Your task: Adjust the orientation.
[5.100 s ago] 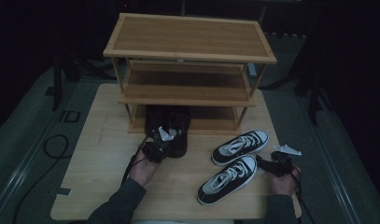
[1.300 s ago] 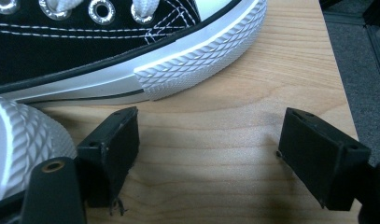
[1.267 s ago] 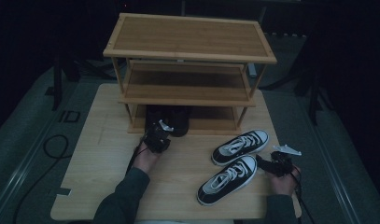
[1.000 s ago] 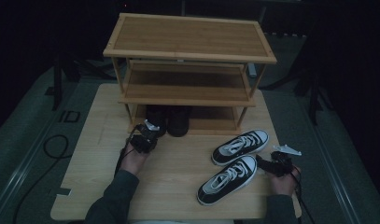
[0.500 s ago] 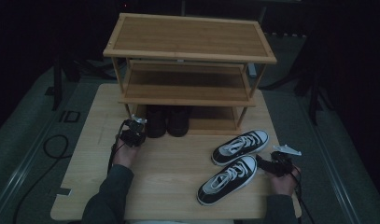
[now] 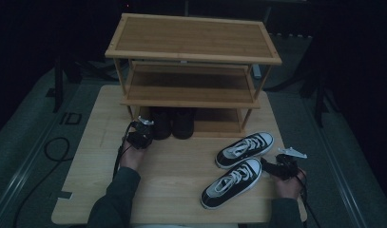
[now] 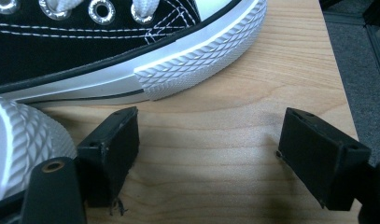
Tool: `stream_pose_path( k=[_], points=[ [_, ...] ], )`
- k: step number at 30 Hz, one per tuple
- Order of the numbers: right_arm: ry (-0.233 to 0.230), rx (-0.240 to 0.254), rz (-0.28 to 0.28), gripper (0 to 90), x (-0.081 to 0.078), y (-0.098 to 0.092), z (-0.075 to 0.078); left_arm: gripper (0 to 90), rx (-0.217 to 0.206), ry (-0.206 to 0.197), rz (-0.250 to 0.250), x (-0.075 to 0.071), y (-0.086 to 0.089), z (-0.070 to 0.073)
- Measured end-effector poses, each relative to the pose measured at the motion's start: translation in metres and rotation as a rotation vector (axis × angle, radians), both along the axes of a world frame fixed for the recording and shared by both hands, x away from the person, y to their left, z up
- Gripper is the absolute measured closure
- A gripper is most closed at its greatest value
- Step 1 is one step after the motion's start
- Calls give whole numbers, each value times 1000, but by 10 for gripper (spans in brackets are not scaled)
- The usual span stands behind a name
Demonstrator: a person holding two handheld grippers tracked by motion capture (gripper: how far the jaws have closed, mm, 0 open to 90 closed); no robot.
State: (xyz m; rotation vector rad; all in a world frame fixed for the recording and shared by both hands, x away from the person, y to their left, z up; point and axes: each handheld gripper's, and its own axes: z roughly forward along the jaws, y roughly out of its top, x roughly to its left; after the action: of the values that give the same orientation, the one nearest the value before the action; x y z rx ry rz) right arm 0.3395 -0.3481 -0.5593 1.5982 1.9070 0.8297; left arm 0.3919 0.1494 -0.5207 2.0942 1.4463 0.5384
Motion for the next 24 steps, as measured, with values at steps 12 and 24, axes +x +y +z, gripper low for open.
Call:
stream_pose_path(
  k=[12, 24],
  points=[
    [0, 0, -6, 203, 0, 1, 0, 770, -25, -35, -138, -9, -33, 2],
    [0, 0, -6, 203, 0, 1, 0, 689, -64, -62, -199, -16, -44, -10]
  ],
)
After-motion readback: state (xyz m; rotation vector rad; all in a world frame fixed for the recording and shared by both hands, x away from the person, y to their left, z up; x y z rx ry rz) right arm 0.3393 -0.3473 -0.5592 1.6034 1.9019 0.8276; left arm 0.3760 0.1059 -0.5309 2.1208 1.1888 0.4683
